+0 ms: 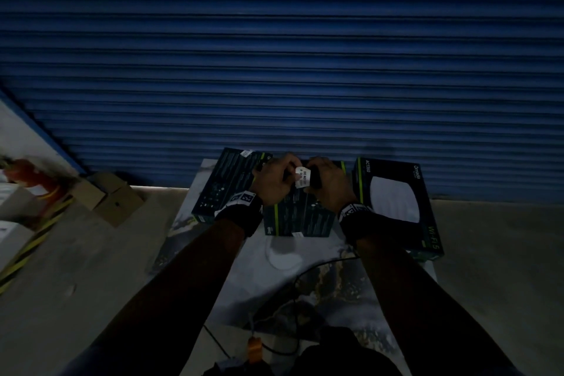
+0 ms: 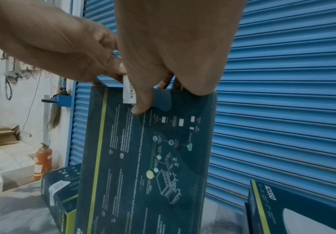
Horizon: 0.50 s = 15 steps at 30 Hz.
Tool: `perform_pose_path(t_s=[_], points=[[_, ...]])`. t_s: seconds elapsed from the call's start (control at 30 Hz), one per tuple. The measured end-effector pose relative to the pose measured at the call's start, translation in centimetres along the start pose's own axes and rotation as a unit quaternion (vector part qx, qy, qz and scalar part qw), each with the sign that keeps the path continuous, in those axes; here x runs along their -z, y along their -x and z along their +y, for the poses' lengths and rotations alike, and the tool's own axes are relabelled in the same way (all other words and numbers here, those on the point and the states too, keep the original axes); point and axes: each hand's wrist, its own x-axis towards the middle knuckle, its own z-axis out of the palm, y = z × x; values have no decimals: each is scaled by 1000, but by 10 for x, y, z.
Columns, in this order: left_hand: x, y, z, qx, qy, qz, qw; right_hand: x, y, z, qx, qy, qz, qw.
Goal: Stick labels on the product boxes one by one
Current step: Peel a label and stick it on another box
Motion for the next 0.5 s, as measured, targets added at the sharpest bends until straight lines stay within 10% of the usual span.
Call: perform_pose_path(t_s=[0.5], points=[[-7, 4, -1, -12, -13, 41, 999, -5, 6, 3, 6, -4, 21, 1000]])
